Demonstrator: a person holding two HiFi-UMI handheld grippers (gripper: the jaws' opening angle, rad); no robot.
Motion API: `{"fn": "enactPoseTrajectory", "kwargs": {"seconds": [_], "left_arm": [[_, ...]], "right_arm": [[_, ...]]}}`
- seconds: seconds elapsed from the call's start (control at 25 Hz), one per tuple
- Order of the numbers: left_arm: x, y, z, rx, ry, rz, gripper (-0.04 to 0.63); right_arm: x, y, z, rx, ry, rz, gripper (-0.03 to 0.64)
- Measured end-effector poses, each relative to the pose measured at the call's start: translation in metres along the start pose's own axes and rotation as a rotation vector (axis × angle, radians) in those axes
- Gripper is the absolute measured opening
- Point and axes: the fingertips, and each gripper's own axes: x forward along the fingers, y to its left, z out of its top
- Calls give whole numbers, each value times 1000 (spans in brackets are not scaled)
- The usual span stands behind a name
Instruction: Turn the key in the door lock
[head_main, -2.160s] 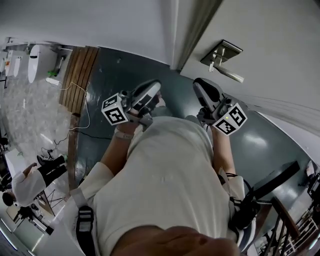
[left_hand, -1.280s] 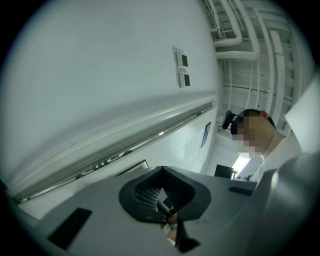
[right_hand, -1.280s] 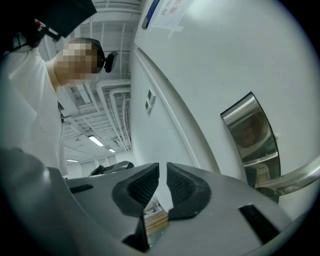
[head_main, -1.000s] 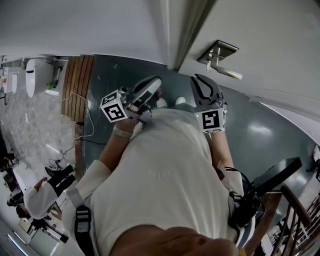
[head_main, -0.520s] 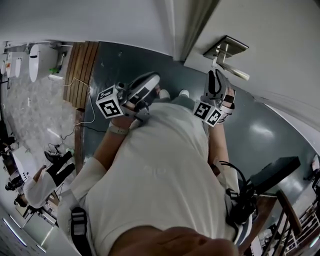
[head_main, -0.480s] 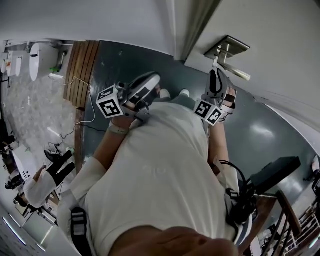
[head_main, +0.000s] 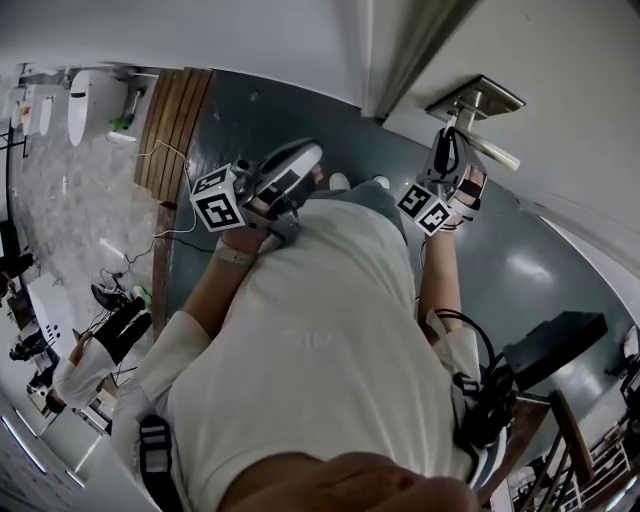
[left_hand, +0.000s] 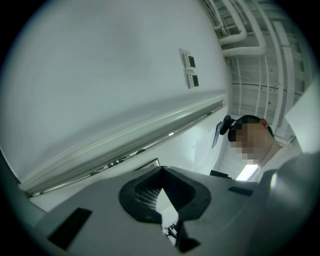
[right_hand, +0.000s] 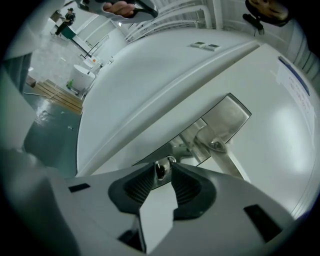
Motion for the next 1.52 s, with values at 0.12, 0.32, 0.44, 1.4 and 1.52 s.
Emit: {"fn": "enactPoseTrajectory", "kwargs": {"seconds": [0.12, 0.32, 0.44, 1.4, 1.52], "left_arm": [[-1, 3, 0, -8, -1, -1, 9], [-15, 4, 4, -9, -4, -3, 9], [-21, 8, 3, -11, -6, -3, 9], [-16, 14, 0, -45, 17, -25, 9], [-17, 13, 1, -44, 15, -24, 9]], "right_arm": [[2, -6, 3, 8, -10, -60, 87], [0, -1, 8, 61, -1, -93, 60], [0, 2, 9, 130, -6, -112, 56], [1, -14, -13, 1508, -127, 12, 49], [1, -16, -14, 1649, -144, 27, 51]]}}
